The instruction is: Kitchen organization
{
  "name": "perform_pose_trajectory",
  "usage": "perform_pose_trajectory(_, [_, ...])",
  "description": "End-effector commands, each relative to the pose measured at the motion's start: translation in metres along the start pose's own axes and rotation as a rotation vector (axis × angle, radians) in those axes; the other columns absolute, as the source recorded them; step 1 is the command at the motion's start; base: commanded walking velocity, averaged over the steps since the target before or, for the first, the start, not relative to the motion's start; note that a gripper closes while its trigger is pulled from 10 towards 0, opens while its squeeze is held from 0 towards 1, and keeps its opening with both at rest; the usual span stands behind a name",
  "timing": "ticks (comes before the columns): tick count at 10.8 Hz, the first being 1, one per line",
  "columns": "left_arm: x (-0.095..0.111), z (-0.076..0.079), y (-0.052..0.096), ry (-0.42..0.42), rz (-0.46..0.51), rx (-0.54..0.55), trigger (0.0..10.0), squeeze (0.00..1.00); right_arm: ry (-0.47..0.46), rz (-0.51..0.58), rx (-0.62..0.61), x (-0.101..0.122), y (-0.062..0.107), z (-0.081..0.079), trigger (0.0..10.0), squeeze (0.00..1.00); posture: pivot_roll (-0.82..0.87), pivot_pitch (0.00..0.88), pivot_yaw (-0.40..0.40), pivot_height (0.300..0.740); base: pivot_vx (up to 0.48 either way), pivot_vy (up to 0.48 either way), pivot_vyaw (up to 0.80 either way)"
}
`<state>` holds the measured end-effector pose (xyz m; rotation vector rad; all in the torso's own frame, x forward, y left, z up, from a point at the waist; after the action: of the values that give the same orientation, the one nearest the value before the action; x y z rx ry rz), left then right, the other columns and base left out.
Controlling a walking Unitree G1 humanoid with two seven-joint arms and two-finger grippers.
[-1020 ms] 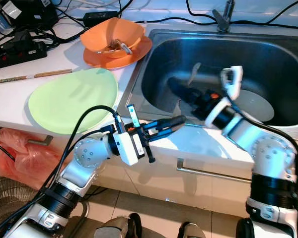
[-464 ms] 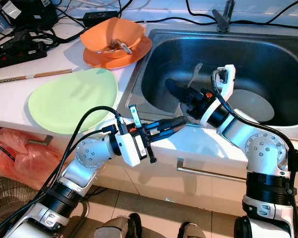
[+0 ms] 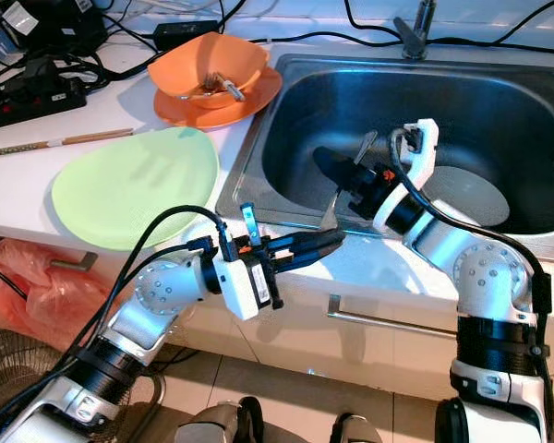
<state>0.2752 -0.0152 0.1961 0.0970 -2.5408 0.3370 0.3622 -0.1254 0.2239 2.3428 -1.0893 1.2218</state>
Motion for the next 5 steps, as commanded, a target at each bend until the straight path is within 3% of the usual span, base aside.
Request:
perform_pose_trajectory(1, [-0.0008,-0.0043,0.0056,-0.035,-0.005,-0.001,0.0,0.00,0.007,-0.001,-0.034,0.0011,0.0028,0.0077,0.0,0.00,-0.03,0.160,0.085,0.740,0.000,0.000,0.00])
perform_pose_trajectory(5, [-0.0093,-0.0051,0.0133,-0.066,-0.042,-0.009,0.0,0.00,0.019,-0.001,-0.041,0.0020,0.0022,0.0092,0.0,0.00,-0.03,0.158,0.081,0.740,0.000,0.000,0.00])
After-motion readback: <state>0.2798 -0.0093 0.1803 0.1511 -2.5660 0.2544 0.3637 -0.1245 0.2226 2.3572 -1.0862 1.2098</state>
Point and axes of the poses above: a point about 5 cm out from each wrist's last joint towards the gripper, its own y axis pointing back from the gripper into the wrist, its own x axis along the axis of the wrist's last joint, z = x × y, the point moved 6 cm from there along -y, pointing out of the wrist towards the gripper, and after that the axes turned 2 degrees about -y, right-handed, at the moved point
